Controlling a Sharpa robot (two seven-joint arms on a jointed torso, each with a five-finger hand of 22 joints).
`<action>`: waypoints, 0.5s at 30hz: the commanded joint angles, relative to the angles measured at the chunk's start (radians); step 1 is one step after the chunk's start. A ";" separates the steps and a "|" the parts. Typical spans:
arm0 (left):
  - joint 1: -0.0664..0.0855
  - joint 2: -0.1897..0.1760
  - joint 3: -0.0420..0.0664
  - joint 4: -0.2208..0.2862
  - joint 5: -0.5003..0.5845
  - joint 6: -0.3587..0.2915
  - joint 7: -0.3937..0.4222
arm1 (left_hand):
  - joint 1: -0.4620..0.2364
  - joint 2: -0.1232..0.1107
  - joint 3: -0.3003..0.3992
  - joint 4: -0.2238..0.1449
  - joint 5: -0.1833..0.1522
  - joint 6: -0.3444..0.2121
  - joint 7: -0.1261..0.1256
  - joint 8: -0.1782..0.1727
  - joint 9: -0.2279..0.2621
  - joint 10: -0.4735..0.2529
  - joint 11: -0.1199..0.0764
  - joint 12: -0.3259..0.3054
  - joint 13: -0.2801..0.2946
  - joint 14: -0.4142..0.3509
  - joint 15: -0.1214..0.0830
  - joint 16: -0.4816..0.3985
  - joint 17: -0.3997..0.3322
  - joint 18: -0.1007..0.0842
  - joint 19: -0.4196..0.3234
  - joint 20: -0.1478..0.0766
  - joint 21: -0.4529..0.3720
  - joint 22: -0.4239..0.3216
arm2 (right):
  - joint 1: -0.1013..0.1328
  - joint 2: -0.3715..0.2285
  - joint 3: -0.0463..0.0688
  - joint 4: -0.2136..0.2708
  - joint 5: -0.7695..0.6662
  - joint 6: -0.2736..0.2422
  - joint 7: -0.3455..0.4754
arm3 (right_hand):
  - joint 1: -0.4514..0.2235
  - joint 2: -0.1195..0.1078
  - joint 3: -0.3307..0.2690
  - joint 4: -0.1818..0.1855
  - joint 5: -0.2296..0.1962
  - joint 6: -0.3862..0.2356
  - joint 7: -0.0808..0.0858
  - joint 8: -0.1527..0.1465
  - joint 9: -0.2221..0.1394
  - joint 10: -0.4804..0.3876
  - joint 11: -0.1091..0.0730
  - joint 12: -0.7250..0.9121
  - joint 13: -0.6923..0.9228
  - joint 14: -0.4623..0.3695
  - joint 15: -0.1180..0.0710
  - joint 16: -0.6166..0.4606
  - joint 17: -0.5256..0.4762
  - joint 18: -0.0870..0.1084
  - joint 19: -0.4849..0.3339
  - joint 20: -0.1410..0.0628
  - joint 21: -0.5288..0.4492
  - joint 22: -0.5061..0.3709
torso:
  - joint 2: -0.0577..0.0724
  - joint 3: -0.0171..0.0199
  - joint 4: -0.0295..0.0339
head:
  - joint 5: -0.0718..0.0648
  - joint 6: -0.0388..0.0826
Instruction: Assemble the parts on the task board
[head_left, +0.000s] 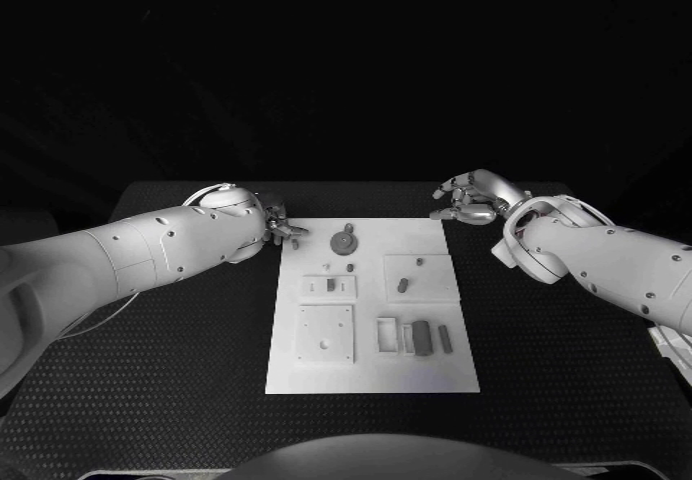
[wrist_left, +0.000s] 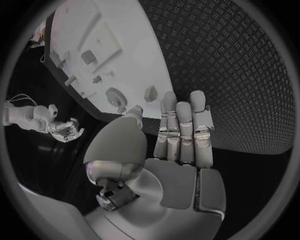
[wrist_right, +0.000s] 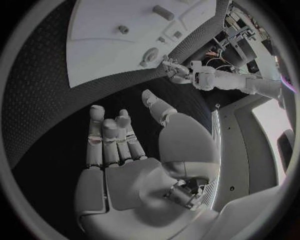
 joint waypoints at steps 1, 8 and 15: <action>0.002 0.001 0.004 -0.007 0.059 -0.017 -0.018 | -0.023 -0.009 0.003 0.000 0.001 -0.009 0.000 -0.003 0.001 -0.011 -0.001 0.001 0.002 -0.011 0.001 0.001 -0.002 0.019 -0.007 0.001 -0.003 0.021 | -0.001 0.001 0.000 -0.001 -0.002 0.006 0.009 | -0.006 -0.001 0.003 0.003 0.000 -0.002 0.012 0.007 -0.001 -0.009 -0.001 0.006 -0.001 -0.001 -0.008 0.004 -0.002 0.010 -0.006 0.001 -0.005 0.015 | 0.000 0.0000 -0.0004 | -0.001 0.001; 0.002 -0.003 0.009 -0.007 0.097 -0.036 -0.022 | -0.103 -0.032 0.032 0.000 0.011 -0.055 0.019 -0.017 -0.005 -0.063 0.017 -0.006 0.001 -0.055 0.019 -0.013 -0.013 0.019 -0.047 0.017 -0.032 0.017 | -0.001 0.001 0.000 -0.002 -0.002 0.005 0.009 | -0.006 -0.001 0.003 0.003 0.000 -0.002 0.013 0.007 -0.001 -0.009 -0.001 0.006 -0.002 -0.001 -0.007 0.004 -0.002 0.010 -0.006 0.001 -0.005 0.015 | 0.000 0.0003 -0.0005 | -0.001 0.003; 0.007 -0.008 0.024 -0.016 0.177 -0.062 -0.011 | -0.136 -0.046 0.079 0.000 0.087 -0.146 0.060 -0.039 -0.023 -0.157 0.062 -0.036 -0.021 -0.137 0.070 -0.054 -0.045 0.023 -0.125 0.067 -0.096 0.002 | -0.001 0.000 0.000 -0.004 -0.002 0.004 0.009 | -0.006 -0.001 0.003 0.003 0.000 -0.003 0.013 0.007 -0.001 -0.009 -0.001 0.006 -0.002 -0.001 -0.007 0.005 -0.002 0.010 -0.006 0.001 -0.005 0.015 | 0.000 -0.0004 0.0007 | -0.002 0.005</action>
